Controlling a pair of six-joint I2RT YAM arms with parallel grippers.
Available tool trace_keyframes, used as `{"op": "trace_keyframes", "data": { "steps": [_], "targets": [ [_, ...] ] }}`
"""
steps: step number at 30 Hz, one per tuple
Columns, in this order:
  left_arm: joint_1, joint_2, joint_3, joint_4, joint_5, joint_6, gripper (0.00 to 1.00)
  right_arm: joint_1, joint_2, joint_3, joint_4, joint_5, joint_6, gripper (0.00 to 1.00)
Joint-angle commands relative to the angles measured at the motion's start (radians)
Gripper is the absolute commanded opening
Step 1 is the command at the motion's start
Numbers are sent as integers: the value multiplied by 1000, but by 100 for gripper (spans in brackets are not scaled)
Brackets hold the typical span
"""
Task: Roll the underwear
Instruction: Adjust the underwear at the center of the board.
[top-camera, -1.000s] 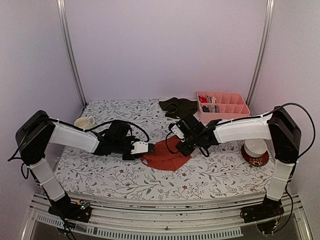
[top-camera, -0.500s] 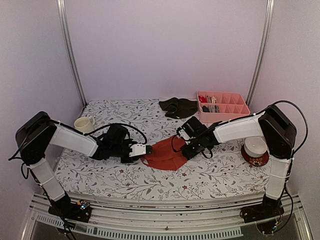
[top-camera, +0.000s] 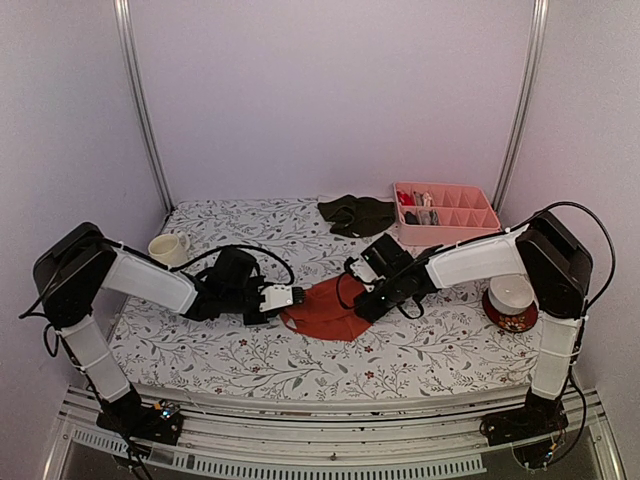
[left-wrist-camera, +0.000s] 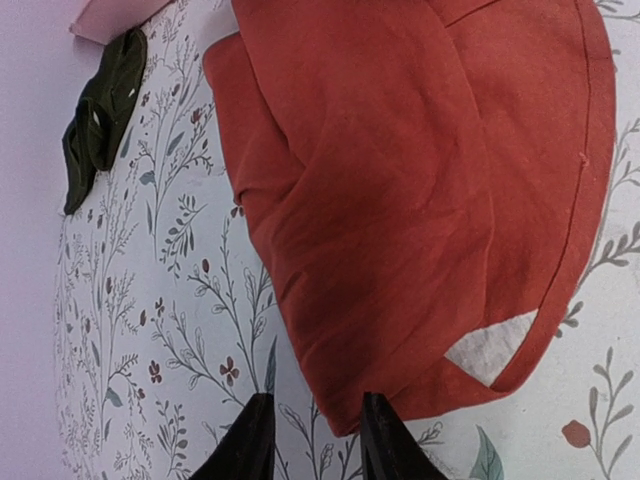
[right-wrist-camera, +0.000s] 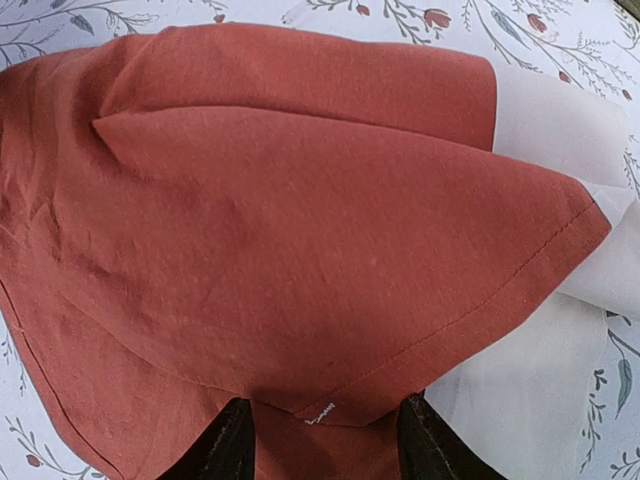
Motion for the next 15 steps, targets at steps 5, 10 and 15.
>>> {"op": "trace_keyframes", "data": {
  "steps": [5, 10, 15],
  "targets": [
    [11, 34, -10, 21, -9, -10, 30, 4, 32, 21, 26, -8, 5, 43],
    [12, 30, -12, 18, -7, -12, 26, 4, 41, 26, 28, -6, 12, 34],
    [11, 31, -12, 15, -3, -15, 23, 5, 29, 25, 41, -7, 19, 21]
  ]
}}
